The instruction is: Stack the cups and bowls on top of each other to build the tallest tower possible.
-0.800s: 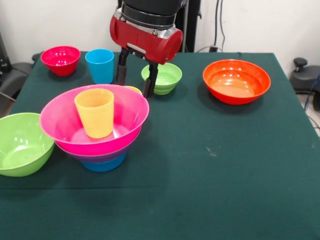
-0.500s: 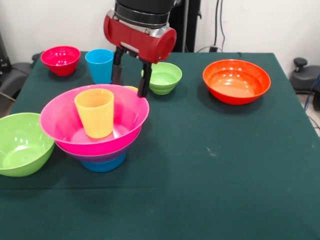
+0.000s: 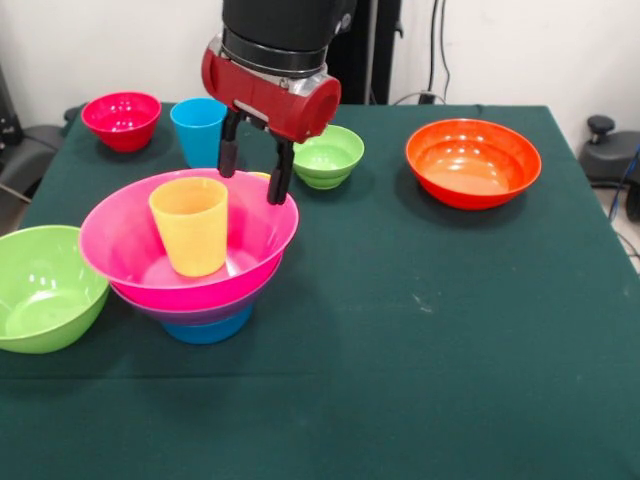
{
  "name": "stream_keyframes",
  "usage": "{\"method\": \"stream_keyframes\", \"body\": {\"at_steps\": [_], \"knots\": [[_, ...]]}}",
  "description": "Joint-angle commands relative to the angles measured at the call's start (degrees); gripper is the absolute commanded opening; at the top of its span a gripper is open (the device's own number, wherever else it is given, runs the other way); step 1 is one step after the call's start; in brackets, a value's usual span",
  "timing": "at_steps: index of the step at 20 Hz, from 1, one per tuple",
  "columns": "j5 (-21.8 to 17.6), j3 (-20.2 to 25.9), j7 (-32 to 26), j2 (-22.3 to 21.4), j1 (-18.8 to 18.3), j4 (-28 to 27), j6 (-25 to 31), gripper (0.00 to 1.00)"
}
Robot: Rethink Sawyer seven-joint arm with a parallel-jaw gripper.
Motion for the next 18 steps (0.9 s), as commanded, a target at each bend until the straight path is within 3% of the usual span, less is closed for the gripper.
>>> {"method": "stream_keyframes", "body": {"at_steps": [1, 18], "knots": [[0.6, 2.0, 5.1, 2.8, 2.5, 3.4, 1.5, 1.00], [4.3, 0.3, 6.6, 0.2, 5.1, 7.3, 3.1, 1.00]]}}
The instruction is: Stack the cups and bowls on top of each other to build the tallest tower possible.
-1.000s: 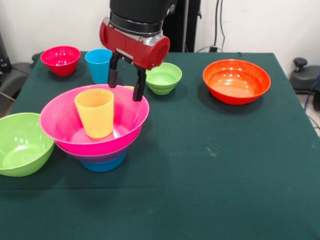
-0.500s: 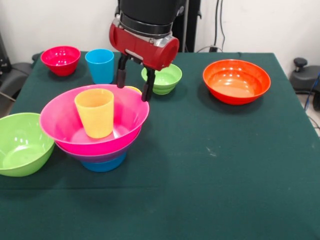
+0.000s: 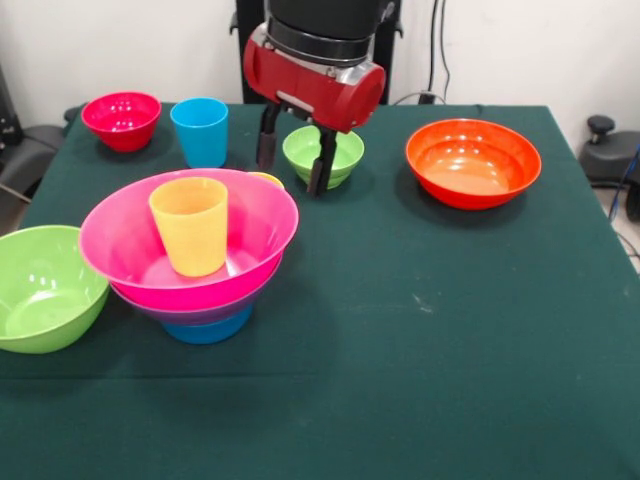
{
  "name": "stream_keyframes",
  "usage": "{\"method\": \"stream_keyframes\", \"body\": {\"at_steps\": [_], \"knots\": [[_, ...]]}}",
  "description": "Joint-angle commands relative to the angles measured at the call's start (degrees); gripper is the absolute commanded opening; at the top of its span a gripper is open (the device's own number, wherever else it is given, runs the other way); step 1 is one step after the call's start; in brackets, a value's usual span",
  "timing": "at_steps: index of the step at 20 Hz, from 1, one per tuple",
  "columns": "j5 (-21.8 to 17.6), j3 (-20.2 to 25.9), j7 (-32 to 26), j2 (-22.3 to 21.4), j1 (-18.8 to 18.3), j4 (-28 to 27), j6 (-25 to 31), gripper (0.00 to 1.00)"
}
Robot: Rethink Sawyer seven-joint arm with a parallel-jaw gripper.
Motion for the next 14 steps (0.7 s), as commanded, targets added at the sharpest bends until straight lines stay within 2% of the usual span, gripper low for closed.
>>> {"method": "stream_keyframes", "body": {"at_steps": [1, 14], "knots": [[1.8, 1.6, 6.5, 0.8, 1.9, 6.6, 3.1, 1.00], [3.7, 1.5, 6.0, 1.8, 2.3, 7.1, 1.3, 1.00]]}}
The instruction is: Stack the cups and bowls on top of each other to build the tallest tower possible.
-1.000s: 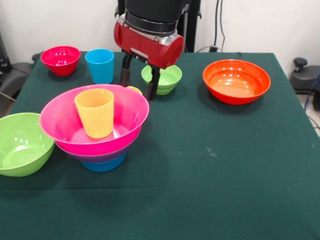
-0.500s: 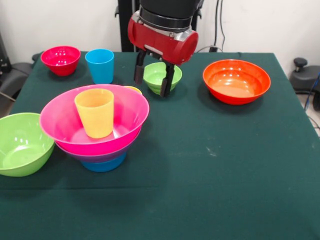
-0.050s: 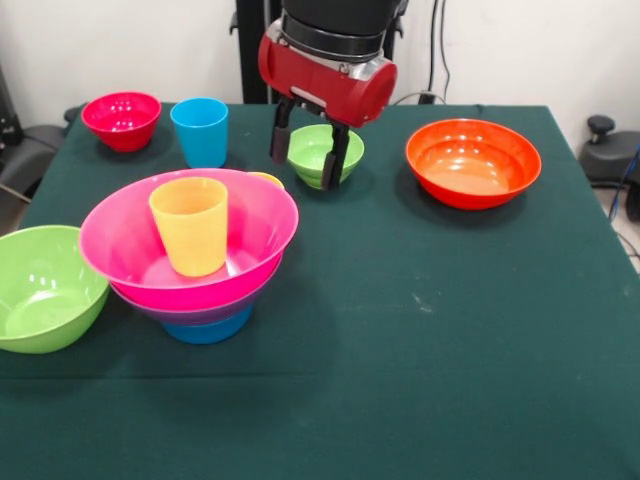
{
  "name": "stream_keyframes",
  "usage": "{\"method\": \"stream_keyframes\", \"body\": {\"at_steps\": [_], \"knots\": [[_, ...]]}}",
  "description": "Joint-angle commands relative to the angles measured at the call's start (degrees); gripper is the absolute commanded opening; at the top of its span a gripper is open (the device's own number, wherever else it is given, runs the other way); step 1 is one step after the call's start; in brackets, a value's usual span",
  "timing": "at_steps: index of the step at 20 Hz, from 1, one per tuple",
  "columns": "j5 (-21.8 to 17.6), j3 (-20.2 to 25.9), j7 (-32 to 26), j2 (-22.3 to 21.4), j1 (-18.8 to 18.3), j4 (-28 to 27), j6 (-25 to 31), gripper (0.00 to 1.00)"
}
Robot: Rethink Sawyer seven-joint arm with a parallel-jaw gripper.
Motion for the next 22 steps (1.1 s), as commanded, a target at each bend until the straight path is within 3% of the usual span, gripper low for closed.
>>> {"method": "stream_keyframes", "body": {"at_steps": [1, 22], "knots": [[1.6, 3.0, 6.1, 2.1, 1.3, 5.7, 0.9, 1.00], [2.3, 2.2, 6.5, 3.9, 2.4, 6.1, -2.5, 1.00]]}}
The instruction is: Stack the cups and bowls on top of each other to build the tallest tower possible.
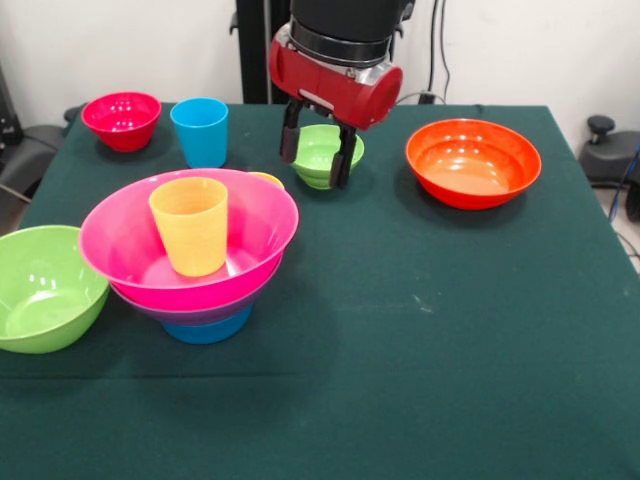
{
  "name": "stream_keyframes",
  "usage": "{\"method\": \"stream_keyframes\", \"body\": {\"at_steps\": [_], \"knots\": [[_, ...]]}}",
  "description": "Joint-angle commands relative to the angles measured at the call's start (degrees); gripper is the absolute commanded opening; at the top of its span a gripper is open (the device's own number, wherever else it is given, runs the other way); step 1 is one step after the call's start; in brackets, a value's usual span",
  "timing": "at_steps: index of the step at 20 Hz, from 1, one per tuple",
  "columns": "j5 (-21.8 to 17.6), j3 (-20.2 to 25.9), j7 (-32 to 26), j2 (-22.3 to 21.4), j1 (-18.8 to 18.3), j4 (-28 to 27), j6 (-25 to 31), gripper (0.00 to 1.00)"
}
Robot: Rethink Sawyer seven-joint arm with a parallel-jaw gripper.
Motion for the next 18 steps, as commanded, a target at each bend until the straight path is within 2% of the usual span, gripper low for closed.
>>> {"method": "stream_keyframes", "body": {"at_steps": [1, 18], "knots": [[0.8, 3.2, 6.5, 3.5, 1.3, 4.9, -2.5, 1.00], [1.6, 3.4, 7.5, 4.0, 2.0, 5.2, -3.5, 1.00]]}}
